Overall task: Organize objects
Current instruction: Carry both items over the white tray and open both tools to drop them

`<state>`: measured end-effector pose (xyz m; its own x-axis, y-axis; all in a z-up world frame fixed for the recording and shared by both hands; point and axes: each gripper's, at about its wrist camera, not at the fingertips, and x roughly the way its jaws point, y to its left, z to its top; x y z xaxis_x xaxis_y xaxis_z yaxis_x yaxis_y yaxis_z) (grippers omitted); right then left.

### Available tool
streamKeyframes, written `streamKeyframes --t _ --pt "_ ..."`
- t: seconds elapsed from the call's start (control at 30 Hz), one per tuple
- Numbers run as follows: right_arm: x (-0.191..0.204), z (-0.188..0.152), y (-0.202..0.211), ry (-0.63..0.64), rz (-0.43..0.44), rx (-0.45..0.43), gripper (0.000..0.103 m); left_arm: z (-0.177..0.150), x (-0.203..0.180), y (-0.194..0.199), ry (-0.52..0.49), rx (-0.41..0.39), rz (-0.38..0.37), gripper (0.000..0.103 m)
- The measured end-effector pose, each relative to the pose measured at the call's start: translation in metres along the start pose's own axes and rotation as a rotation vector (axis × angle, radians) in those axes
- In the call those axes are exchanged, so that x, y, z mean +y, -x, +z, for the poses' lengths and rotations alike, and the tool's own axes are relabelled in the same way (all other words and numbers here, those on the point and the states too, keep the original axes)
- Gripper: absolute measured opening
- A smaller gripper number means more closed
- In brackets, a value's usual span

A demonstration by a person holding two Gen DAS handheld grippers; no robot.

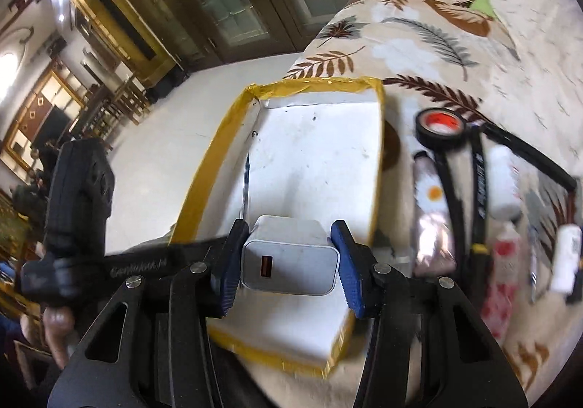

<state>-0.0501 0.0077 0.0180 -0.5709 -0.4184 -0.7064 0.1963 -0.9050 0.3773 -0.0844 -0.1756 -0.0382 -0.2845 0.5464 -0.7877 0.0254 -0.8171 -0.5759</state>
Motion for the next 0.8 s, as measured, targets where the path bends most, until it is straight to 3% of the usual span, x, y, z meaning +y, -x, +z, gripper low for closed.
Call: streamKeyframes --t 0.2,0.5,0.63,0.8 --pt "0.009 -0.012 -0.028 0.08 -0.071 0.052 0.047 0.004 0.01 -0.01 0.022 0.033 0.044 0.007" --pt "0.021 -0.04 -0.035 0.205 -0.161 0.112 0.046 -0.002 0.007 -0.016 -0.004 0.047 0.111 0.007" --pt "0.025 -0.047 -0.048 0.246 -0.176 0.165 0.046 -0.003 0.007 -0.016 0.0 0.05 0.113 0.007" --pt "0.029 -0.05 -0.046 0.263 -0.169 0.16 0.046 -0.004 0.006 -0.013 -0.011 0.047 0.112 0.008"
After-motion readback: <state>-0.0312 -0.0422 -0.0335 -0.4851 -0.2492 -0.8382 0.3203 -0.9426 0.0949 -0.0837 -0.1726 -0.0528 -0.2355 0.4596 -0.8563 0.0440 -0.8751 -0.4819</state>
